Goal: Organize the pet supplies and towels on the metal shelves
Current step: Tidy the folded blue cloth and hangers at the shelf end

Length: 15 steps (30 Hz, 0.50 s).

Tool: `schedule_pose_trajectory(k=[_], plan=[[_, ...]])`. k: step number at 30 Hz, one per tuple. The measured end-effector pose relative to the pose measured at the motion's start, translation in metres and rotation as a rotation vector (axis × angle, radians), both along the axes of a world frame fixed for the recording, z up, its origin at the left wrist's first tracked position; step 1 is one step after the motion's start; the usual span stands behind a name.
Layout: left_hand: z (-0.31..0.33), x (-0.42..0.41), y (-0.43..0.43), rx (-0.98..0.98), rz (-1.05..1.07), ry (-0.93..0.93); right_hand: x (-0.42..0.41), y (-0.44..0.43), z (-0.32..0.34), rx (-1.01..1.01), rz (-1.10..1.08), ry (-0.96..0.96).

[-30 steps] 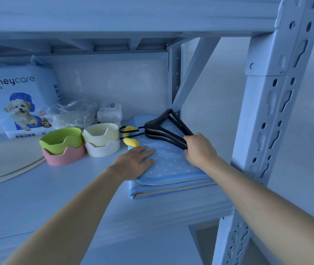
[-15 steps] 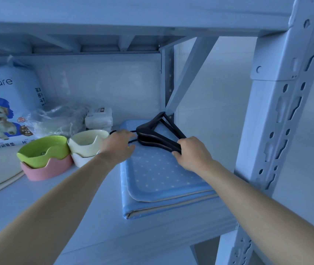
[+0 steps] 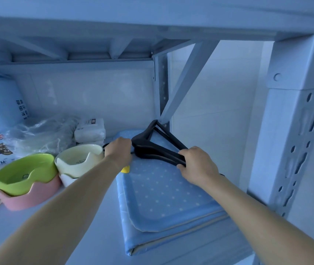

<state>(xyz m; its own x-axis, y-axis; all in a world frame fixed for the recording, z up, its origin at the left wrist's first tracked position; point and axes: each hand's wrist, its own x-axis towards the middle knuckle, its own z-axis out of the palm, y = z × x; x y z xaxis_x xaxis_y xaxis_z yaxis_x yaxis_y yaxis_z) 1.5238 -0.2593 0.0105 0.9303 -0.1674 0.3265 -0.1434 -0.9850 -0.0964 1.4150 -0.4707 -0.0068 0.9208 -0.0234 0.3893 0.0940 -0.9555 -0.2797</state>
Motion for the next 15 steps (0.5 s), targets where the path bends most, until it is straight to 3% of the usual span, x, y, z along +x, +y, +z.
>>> schedule_pose_trajectory(k=[11, 15], plan=[[0.008, 0.028, 0.014, 0.035, 0.011, 0.010, 0.026, 0.009, 0.008, 0.044, -0.014, 0.033], [0.008, 0.030, 0.019, -0.076, 0.005, 0.016, 0.039, 0.011, 0.008, 0.039, 0.018, 0.030]])
